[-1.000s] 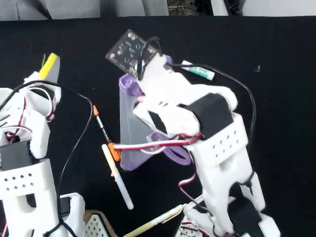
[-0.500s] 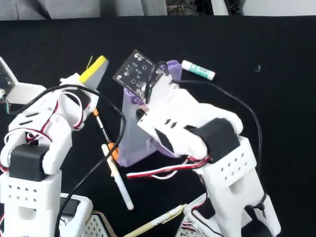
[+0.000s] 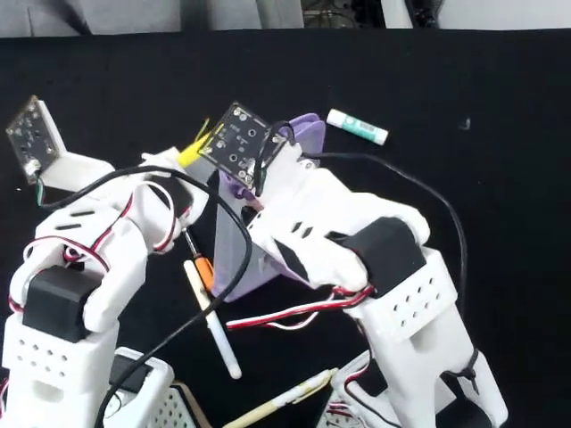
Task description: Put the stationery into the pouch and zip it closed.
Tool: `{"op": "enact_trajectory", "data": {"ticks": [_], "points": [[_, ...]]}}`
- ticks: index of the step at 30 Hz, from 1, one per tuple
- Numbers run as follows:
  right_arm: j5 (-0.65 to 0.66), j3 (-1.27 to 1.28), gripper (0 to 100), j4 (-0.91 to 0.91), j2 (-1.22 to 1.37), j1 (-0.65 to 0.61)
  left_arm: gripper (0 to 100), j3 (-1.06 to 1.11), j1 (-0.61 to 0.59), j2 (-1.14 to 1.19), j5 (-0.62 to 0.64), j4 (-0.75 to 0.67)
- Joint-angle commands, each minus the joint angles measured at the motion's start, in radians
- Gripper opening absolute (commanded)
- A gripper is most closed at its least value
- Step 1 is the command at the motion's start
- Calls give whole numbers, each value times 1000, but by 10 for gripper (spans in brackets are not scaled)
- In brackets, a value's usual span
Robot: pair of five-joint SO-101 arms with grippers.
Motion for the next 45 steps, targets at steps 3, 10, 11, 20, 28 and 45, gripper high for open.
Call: {"op": "enact_trajectory", "data": {"ticks": [3,10,11,20,28,45], "points": [[3,33,11,-3,-2,-2,300,-58,2,-12,5,86],[3,33,11,-3,-2,-2,300,-58,2,-12,3,124],[3,33,11,-3,-2,-2,300,-58,2,-12,3,126],[3,33,11,-5,-1,-3,300,-142,12,-12,3,241],[3,35,11,-14,1,-5,300,-131,13,-5,3,233],[2,35,11,-11,-1,-5,300,-61,47,0,3,201]]}}
